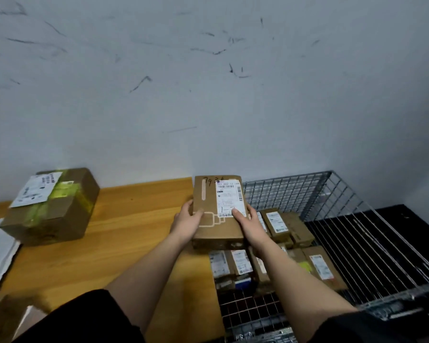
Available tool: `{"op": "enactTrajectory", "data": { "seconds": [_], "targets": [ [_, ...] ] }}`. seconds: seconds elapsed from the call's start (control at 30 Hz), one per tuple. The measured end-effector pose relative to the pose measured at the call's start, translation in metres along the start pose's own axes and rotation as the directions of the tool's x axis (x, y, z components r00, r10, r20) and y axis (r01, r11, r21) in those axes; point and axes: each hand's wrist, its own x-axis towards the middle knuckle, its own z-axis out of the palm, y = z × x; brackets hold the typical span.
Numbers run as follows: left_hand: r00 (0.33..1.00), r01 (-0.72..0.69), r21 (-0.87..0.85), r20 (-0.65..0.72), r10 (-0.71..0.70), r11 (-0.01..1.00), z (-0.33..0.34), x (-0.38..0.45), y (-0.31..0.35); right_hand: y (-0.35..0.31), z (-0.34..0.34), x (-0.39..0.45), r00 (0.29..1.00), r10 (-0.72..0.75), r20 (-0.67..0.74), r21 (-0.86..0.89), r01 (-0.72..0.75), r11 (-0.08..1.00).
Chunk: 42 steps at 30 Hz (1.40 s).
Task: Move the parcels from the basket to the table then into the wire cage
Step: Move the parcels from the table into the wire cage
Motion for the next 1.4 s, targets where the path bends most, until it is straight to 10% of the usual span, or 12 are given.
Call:
{"op": "enactTrajectory", "data": {
  "seconds": [0.5,1.0,1.4],
  "targets": [
    [0.9,0.115,-0.22,0.436,-0.008,0.969,0.11,-0.035,0.051,0.002,-0.131,-0.037,0.963,0.056,-0.264,0.066,-0.039,0.997],
    [0.938,0.257,-0.281,0.304,-0.168,0.925,0.328,-0.046,0.125,-0.022,-0.359,0.022,0.99,0.09,-0.112,-0.084,-0.099,0.992],
    [0.897,0.31,-0.21,0.388,-0.212,0.927,0.367,-0.014,0.145,-0.023,-0.397,0.078,0.982,0.165,-0.09,-0.105,-0.174,0.979]
  ]
}}
